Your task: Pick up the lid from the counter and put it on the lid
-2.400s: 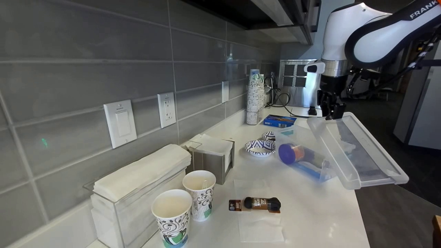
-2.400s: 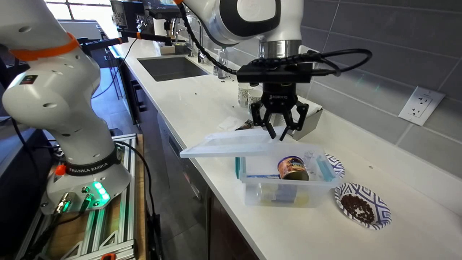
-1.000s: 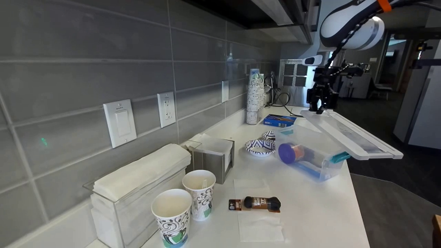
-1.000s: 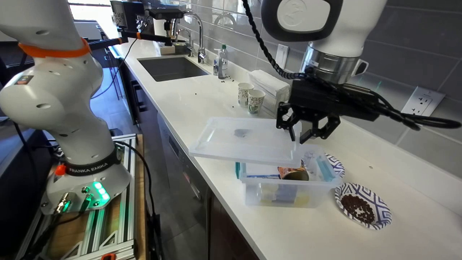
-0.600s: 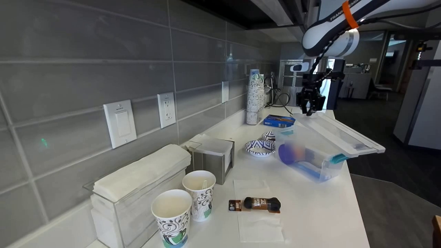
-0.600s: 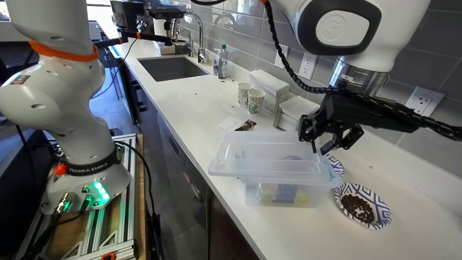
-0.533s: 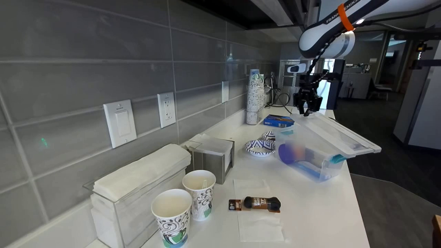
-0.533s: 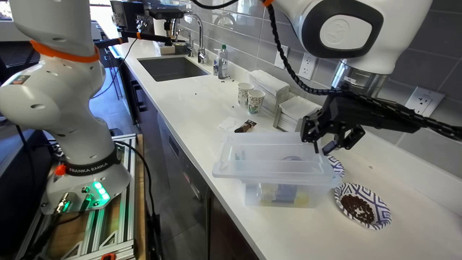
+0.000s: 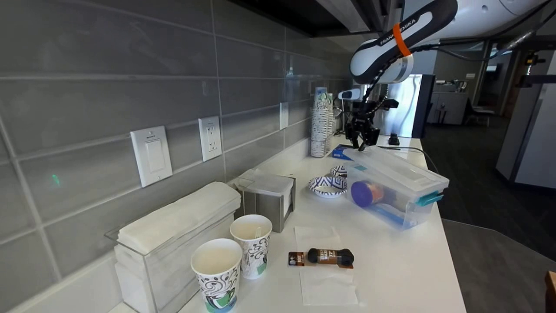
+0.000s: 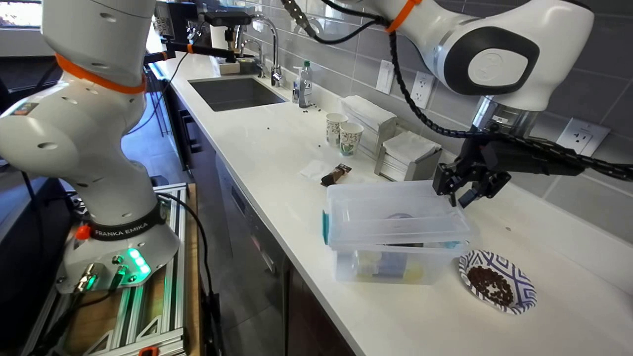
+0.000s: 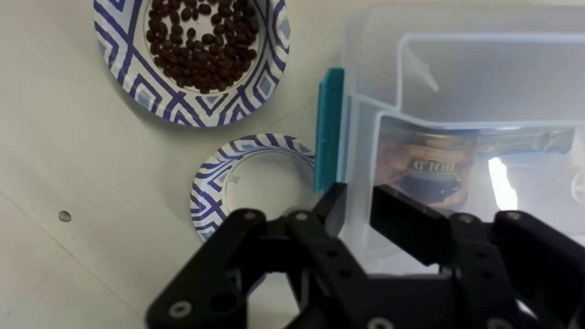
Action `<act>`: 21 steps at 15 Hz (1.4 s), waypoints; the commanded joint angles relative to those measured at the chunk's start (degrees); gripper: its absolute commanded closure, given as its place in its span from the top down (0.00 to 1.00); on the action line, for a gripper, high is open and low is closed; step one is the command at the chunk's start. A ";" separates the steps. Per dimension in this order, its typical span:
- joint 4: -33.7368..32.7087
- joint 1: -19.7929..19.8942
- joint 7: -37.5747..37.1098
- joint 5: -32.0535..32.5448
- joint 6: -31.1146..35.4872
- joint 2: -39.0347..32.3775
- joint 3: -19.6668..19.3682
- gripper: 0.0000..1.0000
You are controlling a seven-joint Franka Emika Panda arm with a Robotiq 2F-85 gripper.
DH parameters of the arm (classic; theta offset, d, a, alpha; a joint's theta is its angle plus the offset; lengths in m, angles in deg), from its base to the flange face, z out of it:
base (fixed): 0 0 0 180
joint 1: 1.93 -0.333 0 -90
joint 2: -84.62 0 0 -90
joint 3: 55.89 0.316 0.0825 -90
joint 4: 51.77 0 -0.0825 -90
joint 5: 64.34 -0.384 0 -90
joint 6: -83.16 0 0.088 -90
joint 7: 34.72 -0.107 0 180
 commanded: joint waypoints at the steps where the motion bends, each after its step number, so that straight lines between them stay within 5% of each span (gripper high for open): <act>1: -5.54 2.23 2.62 0.53 -3.72 -3.65 2.23 0.06; 9: -7.87 2.67 3.42 1.21 -9.65 -4.61 2.86 0.06; 10: -7.86 2.51 2.93 1.35 -9.68 -4.30 2.78 0.17; 11: -7.39 1.80 1.13 2.39 -8.84 -3.44 2.26 0.47; 13: -4.59 0.72 -6.88 2.76 -3.89 -0.90 1.07 0.44; 21: 17.05 0.73 -27.49 2.97 14.89 14.56 -0.27 1.00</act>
